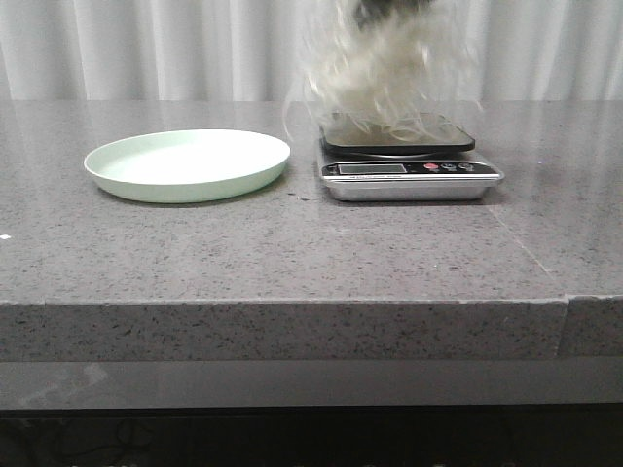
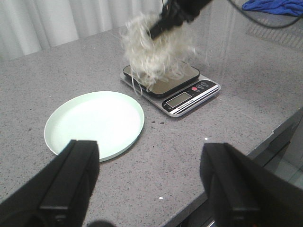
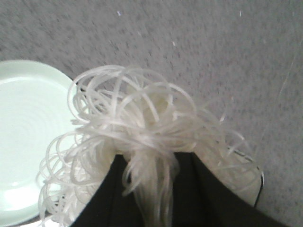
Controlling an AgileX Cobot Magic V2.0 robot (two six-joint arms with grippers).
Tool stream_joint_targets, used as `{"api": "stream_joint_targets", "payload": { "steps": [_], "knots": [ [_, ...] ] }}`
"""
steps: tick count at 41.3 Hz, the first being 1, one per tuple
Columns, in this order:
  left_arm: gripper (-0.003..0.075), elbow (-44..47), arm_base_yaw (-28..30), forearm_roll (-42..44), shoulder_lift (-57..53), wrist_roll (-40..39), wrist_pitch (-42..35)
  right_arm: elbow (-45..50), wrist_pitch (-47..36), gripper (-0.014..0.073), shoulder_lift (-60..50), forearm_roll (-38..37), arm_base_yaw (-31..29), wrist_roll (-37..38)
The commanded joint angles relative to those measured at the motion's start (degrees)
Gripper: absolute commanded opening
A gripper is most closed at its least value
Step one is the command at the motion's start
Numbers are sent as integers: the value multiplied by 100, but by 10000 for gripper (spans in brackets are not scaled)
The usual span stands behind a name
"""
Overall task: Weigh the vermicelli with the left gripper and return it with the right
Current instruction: 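Carry the vermicelli with the right gripper onto the green plate and release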
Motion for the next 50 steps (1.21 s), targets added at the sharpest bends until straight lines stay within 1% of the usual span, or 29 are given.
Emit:
{"api": "stream_joint_targets", "payload": {
  "steps": [1,5,17,23,29,31,37,40,43,50],
  "knots": [
    [512,-138,7,6,21,-70,-432,-570,-422,162,-437,33,253,-25],
    [512,-138,7,6,21,-70,-432,-726,-592,162,-414,33,553,-25],
    [512,-138,7,6,21,-70,-432,-715,-1566,162,3,33,1331,-25],
    [512,-138,7,6,21,-70,-432,-715,-1693,162,419,33,1515,-25],
    [512,-138,7,6,21,-70,-432,-715,-1681,164,891,33,1544,-25],
    [512,-138,7,6,21,-70,-432,-715,-1629,192,990,33,1544,-25],
    [512,-138,7,6,21,-70,-432,-740,-1528,409,1054,58,1575,-20],
    [512,-138,7,6,21,-70,-422,-860,-1440,485,1049,58,1575,-15],
    [512,-138,7,6,21,-70,-422,-1044,-1172,520,1040,58,1562,-15],
    [512,-138,7,6,21,-70,-399,-1428,-214,521,739,26,1538,-15]
  ]
}}
